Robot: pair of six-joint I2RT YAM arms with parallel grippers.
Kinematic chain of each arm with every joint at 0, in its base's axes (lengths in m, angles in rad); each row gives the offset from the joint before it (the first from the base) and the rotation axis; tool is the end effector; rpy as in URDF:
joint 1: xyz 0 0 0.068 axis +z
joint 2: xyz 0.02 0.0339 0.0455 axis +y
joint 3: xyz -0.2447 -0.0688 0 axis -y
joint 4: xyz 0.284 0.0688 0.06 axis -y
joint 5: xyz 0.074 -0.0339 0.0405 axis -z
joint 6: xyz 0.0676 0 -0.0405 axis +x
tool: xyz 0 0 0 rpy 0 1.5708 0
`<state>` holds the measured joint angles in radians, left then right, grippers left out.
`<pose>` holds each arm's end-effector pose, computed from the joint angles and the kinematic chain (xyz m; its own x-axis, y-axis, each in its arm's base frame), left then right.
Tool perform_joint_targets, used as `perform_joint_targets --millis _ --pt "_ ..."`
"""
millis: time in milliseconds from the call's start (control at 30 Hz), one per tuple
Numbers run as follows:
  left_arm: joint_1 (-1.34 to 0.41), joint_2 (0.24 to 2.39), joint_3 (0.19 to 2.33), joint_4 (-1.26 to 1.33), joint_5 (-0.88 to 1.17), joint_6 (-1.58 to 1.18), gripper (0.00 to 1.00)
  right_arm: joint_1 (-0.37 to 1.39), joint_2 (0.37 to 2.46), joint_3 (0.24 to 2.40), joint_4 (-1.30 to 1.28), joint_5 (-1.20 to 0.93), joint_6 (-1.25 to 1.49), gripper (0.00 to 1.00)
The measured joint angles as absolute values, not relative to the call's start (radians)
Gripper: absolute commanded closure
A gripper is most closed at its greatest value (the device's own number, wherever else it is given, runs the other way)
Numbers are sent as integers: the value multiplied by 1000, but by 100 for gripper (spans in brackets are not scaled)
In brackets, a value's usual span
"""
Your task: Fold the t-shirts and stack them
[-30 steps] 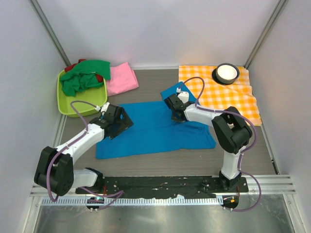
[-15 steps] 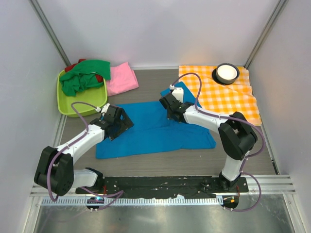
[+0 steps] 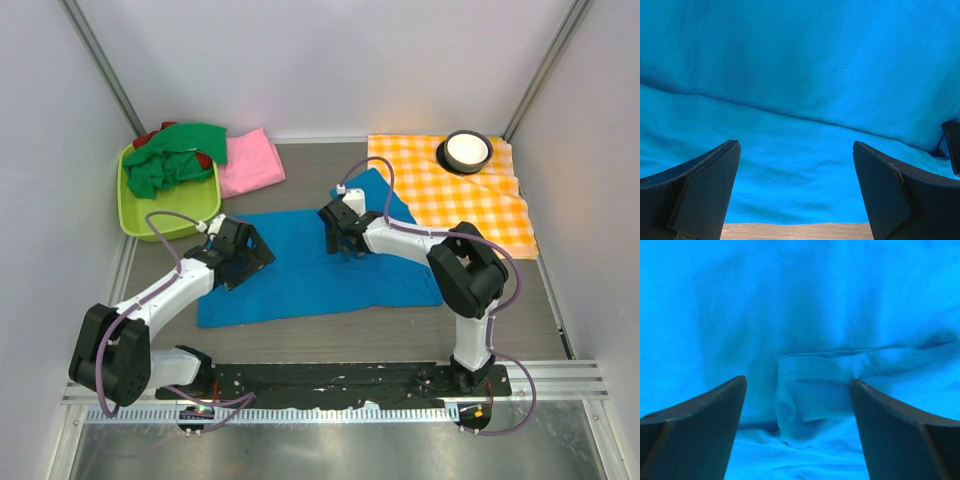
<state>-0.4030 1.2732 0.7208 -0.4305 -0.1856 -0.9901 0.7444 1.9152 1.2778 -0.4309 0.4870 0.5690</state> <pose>0.2803 -0.1059 0.1326 -0.6635 -0.6104 -0.4326 -0.4802 0.7909 -0.3795 0.3384 0.2687 0.1058 -0.7763 -0.0677 -0.6267 -0.0175 0.9961 -0.0860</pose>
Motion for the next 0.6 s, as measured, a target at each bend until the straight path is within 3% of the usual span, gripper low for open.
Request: perform_joint_targets --millis 133,300,467,600 --pt "-403 1253 721 -443 -186 -986 0 744 1856 1279 -477 539 551 2" --pt "-403 1172 721 -470 -160 -965 0 744 1629 1245 -517 599 551 1" --pt "-405 1151 700 -471 -117 -950 0 744 1396 1061 -532 617 602 0" --pt "-414 1171 646 -479 -101 -936 0 744 1369 875 -529 560 654 0"
